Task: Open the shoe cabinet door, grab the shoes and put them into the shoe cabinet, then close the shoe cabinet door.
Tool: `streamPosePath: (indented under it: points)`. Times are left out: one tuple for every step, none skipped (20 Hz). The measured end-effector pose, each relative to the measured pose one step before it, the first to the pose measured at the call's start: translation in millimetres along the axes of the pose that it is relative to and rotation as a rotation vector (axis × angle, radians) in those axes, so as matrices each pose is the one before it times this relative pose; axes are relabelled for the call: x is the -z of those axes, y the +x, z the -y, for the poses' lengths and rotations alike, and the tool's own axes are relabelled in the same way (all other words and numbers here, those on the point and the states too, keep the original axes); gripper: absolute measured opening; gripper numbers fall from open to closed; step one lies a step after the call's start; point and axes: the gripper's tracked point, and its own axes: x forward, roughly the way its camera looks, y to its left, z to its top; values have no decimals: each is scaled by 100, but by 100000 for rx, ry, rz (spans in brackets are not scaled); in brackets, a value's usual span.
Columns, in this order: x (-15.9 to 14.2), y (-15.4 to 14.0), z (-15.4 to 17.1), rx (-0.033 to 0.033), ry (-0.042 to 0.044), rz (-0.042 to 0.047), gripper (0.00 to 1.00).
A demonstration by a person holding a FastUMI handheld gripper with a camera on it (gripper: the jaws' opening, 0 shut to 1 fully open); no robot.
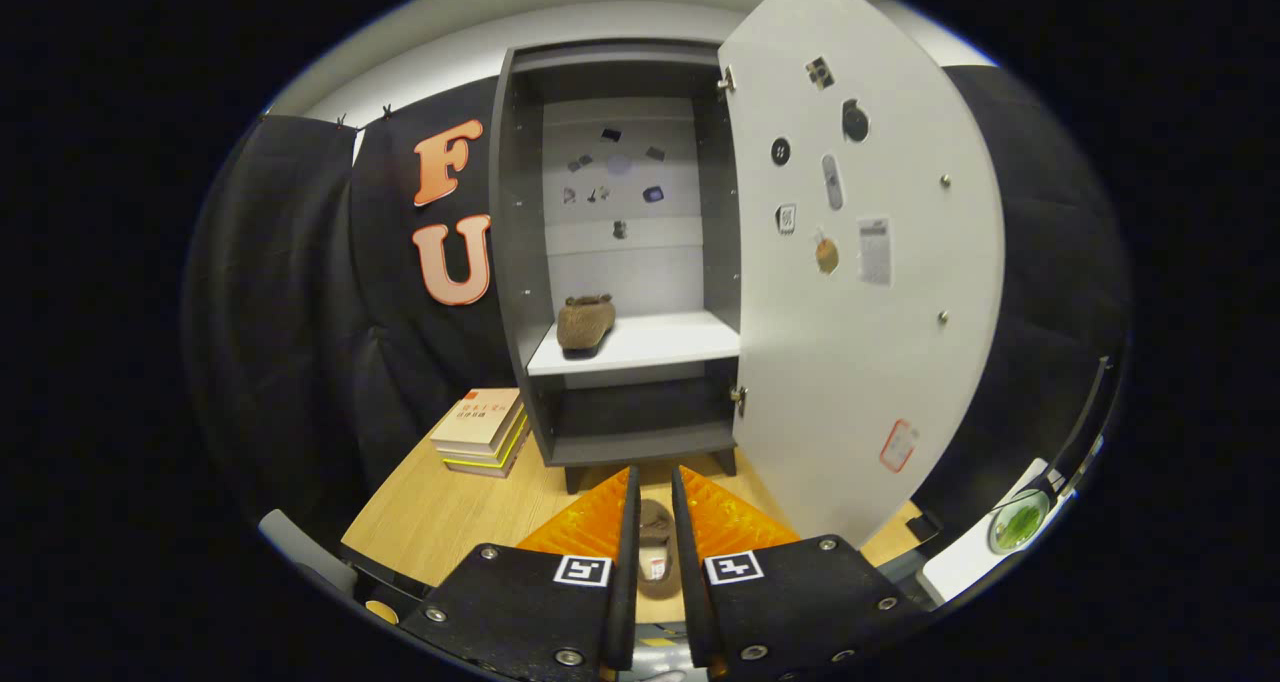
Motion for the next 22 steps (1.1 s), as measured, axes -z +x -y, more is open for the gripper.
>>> streamPosePath:
  points:
    - [634, 196, -562, -1776, 310, -2732, 20]
    - [723, -130, -217, -1363, 222, -3329, 20]
    - [822, -64, -186, -1196, 467, -3481, 20]
    - [713, -110, -318, -1033, 629, -3022, 20]
    - [707, 19, -96, -694, -267, -2948, 20]
    - [589, 84, -34, -829, -545, -3059, 20]
    - [712, 44, 63, -611, -198, -3690, 20]
    - [673, -247, -217, -1251, 644, -3318, 20]
    - [613, -70, -236, -1102, 1193, -2969, 20]
    - [478, 214, -337, -1214, 1324, -2433, 20]
    - [501, 152, -221, -813, 1133, -2621, 20]
    - [569, 24, -85, -798, 492, -2827, 20]
    - [389, 50, -6, -575, 198, -2405, 20]
    - [543, 5, 316, 194, -242, -3043, 20]
    - [414, -231, 302, -195, 286, -2431, 20]
    - [165, -19, 29, -626, 1296, -1757, 21]
    - [126, -35, -13, -688, 878, -1405, 20]
    - [250, -50, 425, 792, 14, -1596, 21]
    - [371, -332, 456, 487, -786, -2523, 21]
    - [262, -476, 472, 35, -269, -1729, 21]
    - [17, 11, -133, -1320, 537, -1116, 21]
    - [-64, 494, -92, -542, 600, -974, 21]
